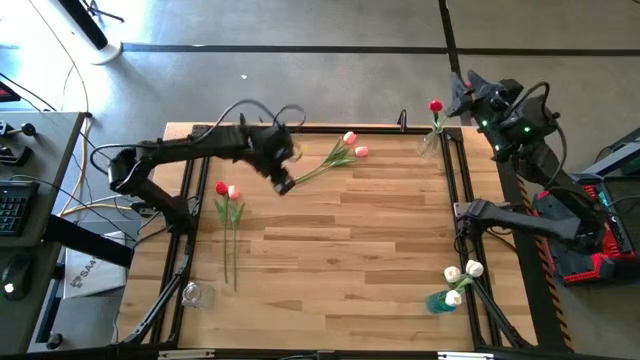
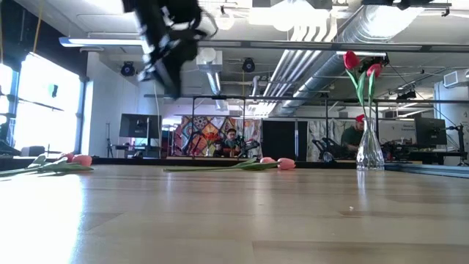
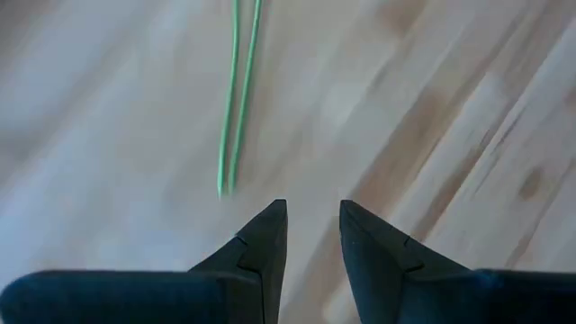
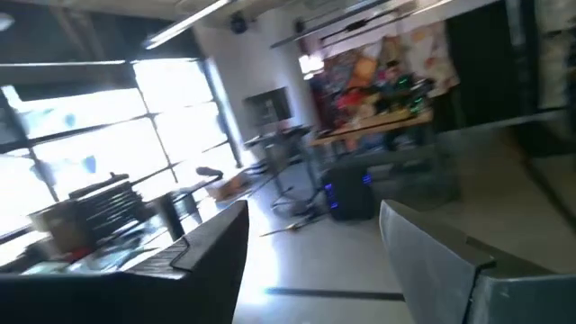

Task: Sort flowers into vase by color
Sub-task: Put the red flower into the top transparent vase

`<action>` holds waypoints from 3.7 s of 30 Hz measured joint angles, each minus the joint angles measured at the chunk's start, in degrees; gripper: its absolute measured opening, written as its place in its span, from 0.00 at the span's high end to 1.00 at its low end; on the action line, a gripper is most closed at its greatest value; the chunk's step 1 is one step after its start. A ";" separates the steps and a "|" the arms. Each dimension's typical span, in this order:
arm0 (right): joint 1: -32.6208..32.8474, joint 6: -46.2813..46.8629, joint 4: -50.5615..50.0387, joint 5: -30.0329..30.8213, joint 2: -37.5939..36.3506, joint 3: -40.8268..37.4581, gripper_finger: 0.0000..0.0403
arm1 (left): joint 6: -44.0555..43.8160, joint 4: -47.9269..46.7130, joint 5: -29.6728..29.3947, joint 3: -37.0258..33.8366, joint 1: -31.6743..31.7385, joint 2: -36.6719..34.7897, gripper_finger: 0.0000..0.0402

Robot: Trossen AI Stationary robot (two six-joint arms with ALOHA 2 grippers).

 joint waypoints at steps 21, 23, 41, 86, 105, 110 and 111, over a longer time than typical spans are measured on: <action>6.89 2.82 -3.67 -0.24 1.86 0.02 0.41 | -36.68 -12.56 -7.08 -28.65 -4.64 -24.17 0.77; 6.89 2.82 -3.63 -0.24 1.88 0.02 0.41 | -37.51 -16.61 -7.05 -28.67 -4.64 -23.74 0.78; 6.81 0.89 2.34 -1.33 -0.56 0.04 0.41 | -39.21 -12.30 -6.74 -34.57 -5.29 -23.32 0.78; 6.76 9.04 -1.87 -1.07 1.70 0.04 0.41 | -29.69 0.79 -9.53 -33.72 -1.14 -23.24 1.00; 8.88 17.33 -7.50 -34.67 11.94 -0.07 0.41 | 5.20 63.22 1.64 -24.26 -1.18 -20.56 1.00; 13.88 14.16 0.56 -35.89 15.77 -0.02 0.41 | 4.02 71.46 5.49 -22.57 -1.07 -13.74 1.00; 14.66 13.61 1.80 -35.84 16.55 -0.02 0.41 | 3.89 71.52 6.50 -21.20 -1.13 -12.03 1.00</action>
